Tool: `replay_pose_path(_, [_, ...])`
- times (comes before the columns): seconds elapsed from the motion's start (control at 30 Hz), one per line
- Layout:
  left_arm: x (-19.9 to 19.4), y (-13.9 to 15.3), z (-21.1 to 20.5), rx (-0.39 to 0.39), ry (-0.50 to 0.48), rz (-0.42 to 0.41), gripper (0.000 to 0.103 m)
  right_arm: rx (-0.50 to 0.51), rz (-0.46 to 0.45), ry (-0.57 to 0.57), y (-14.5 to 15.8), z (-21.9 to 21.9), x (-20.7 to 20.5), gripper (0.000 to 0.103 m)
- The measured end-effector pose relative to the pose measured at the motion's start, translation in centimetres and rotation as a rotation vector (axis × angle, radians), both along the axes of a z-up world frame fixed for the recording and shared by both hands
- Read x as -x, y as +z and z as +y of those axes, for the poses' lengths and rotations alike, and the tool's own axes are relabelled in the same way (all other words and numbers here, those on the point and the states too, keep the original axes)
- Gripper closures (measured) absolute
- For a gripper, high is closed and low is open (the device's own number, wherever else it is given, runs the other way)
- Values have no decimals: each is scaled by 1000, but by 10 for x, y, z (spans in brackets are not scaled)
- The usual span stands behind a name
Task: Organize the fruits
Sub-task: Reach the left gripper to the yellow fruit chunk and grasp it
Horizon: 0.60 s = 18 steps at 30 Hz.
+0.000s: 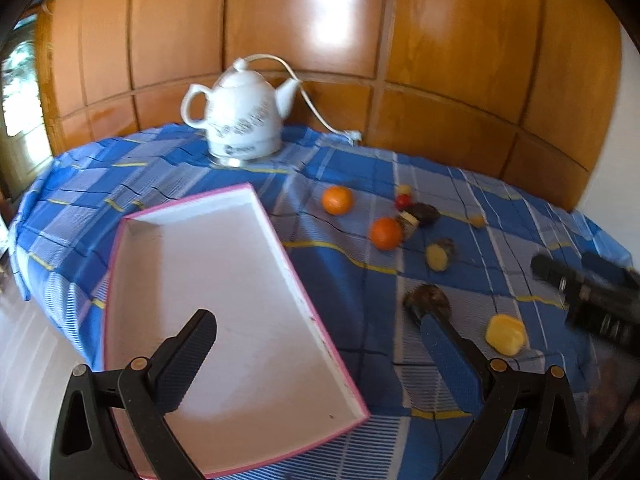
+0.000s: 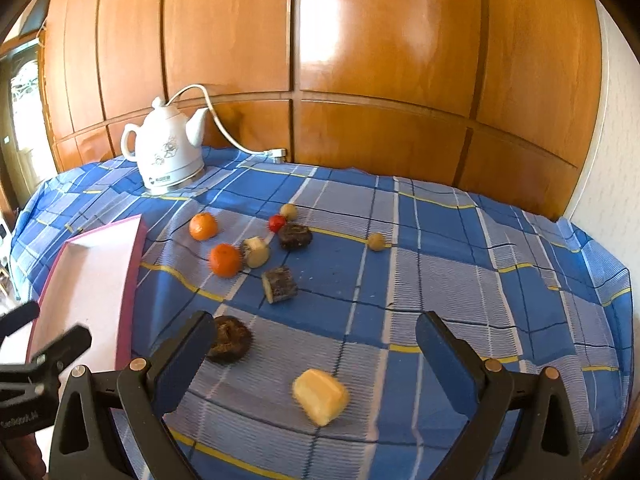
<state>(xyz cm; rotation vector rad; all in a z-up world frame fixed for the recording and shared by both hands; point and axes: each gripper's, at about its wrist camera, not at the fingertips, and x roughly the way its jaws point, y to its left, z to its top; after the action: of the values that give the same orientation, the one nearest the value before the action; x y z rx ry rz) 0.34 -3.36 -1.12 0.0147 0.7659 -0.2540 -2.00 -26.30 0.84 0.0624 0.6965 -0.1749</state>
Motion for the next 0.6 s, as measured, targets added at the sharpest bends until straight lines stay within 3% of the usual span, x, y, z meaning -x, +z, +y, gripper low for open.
replay_pose_path(0.1, [-6,-6,-12,-23,-51,46,2,-17,-4,-28,7,-27,-3,1])
replay_pose_path(0.23, [-19,-14,-26,-4,-122,133,24,-62,21,-78,14,-71,-8,6])
replay_pose_path(0.3, [-20,-15,-34,0,-163,142,25,-102,37,-108,14,-97,-8,7])
replay_pose_path(0.47, [-24,-18,-69,15,-311,195,43,-201,110,-151,-1,-148,-12,15])
replay_pose_path(0.6, [-17,-19,-108,-3,-469,210,47,-231,153,-144,-15,-161,-14,18])
